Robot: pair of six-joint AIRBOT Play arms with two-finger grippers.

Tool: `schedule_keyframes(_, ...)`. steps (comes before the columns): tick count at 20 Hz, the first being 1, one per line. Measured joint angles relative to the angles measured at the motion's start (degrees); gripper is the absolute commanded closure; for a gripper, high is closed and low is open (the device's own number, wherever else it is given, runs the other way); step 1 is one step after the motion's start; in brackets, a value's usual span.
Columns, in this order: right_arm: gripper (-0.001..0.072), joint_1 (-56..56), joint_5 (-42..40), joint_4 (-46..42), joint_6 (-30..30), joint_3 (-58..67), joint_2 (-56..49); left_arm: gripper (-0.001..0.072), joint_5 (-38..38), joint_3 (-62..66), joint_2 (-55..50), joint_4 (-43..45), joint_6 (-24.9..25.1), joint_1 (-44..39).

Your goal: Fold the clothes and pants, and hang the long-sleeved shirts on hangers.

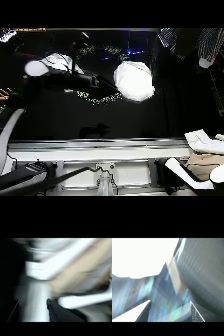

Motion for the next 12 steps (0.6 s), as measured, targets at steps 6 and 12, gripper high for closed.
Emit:
schedule_keyframes(6,0.0134,35.58,7.13,-14.53,-10.27,-17.64,1.46,0.0344,12.68,0.0,14.36,31.85,-18.25,3.1)
schedule_keyframes(12,0.0133,47.54,2.32,-18.82,-13.7,-36.3,7.15,0.0344,14.19,0.0,20.61,47.56,-28.15,4.42)
